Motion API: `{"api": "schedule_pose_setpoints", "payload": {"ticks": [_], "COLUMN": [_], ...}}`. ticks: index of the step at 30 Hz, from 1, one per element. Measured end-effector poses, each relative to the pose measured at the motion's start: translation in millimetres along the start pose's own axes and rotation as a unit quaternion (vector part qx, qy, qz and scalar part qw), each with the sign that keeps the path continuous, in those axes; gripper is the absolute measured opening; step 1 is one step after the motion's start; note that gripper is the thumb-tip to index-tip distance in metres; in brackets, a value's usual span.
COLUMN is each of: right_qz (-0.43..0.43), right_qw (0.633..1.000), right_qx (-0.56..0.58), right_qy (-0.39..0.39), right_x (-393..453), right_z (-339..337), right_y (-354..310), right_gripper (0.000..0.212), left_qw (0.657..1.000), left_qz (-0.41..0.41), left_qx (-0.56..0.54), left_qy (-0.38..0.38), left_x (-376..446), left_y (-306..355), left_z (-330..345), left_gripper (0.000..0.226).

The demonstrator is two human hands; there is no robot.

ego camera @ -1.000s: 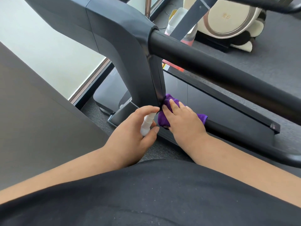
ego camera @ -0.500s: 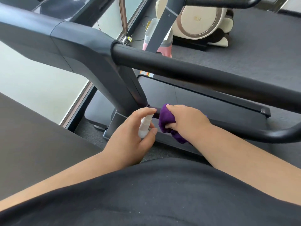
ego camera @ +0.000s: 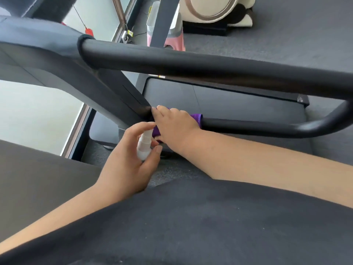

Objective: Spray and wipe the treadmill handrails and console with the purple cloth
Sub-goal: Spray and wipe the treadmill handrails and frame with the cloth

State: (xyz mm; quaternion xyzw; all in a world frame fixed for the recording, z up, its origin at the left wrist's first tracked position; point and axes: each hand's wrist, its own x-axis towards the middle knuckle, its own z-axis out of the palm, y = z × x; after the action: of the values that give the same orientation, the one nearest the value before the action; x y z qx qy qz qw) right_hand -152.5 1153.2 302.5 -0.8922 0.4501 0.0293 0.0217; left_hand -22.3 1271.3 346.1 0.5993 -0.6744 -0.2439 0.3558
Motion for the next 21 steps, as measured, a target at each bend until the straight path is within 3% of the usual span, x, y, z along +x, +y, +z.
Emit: {"api": "schedule_pose_setpoints", "payload": {"ticks": [4, 11, 17, 21], "right_qz": [0.025, 0.096, 0.179, 0.222], "right_qw": [0.998, 0.991, 0.978, 0.968], "right_qx": [0.053, 0.091, 0.097, 0.091], "right_qy": [-0.013, -0.026, -0.05, -0.076], "right_x": [-13.5, -78.5, -137.3, -163.9], "right_z": [-4.7, -13.3, -20.0, -30.2], "right_y": [23.1, 86.1, 142.3, 166.6], "right_gripper": [0.056, 0.056, 0.068, 0.053], "left_qw": [0.999, 0.996, 0.992, 0.991], "left_qz": [0.013, 0.055, 0.068, 0.071], "left_qx": [-0.022, -0.047, -0.075, -0.095], "left_qy": [-0.023, -0.057, -0.069, -0.068], "left_x": [4.3, 19.9, 25.9, 26.6], "left_y": [7.5, 30.0, 40.7, 42.6], "left_z": [18.2, 48.6, 68.6, 73.3], "left_gripper": [0.07, 0.07, 0.063, 0.06]}}
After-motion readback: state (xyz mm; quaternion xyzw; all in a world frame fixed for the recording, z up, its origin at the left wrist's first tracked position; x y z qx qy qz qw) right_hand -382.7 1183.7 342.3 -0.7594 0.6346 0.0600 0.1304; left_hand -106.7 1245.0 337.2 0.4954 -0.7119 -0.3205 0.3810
